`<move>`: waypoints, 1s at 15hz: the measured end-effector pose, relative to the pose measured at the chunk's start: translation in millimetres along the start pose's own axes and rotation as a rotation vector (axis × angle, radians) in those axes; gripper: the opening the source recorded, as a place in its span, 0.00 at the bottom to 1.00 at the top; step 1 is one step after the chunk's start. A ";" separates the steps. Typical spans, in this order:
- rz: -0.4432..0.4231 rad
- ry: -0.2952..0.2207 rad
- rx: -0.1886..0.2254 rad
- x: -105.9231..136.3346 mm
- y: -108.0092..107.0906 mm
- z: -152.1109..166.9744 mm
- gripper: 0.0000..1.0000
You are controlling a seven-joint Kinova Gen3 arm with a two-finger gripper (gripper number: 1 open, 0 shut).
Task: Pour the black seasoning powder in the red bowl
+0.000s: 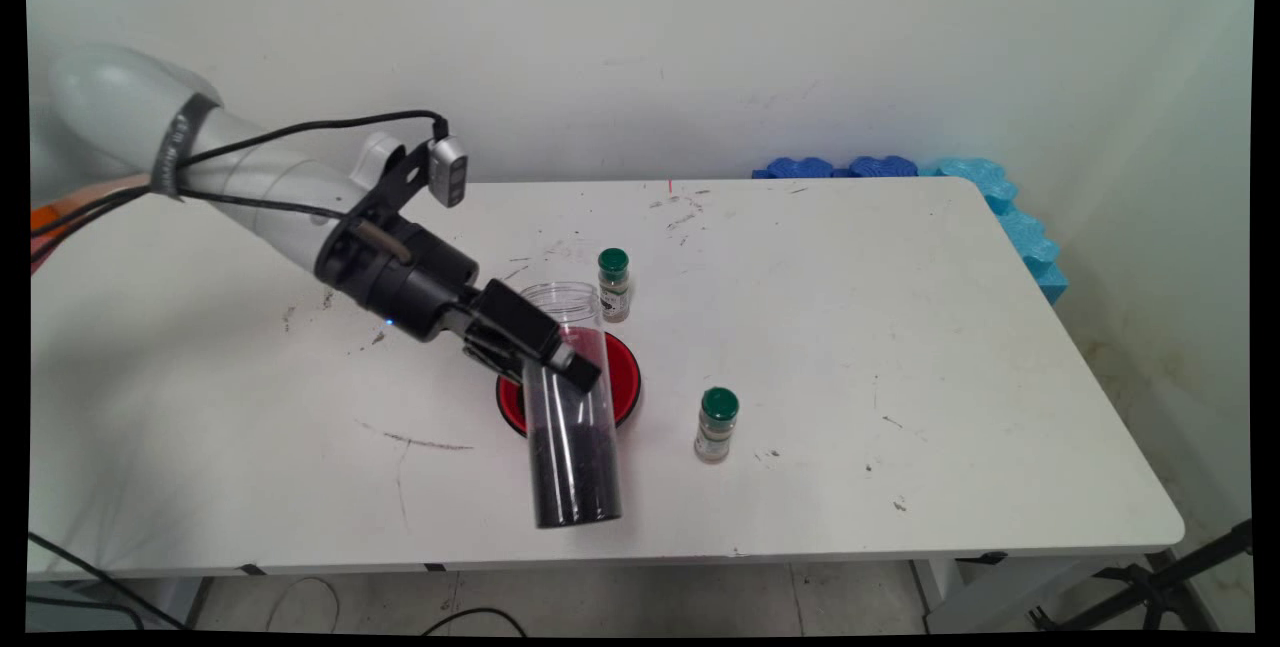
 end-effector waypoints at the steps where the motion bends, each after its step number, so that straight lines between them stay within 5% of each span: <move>1: -0.012 0.003 -0.002 2.1 -1.9 0.7 0.00; 9: -0.184 0.045 0.007 18.1 -26.7 1.2 0.00; 15: -0.417 0.057 -0.004 18.7 -39.5 -4.1 0.00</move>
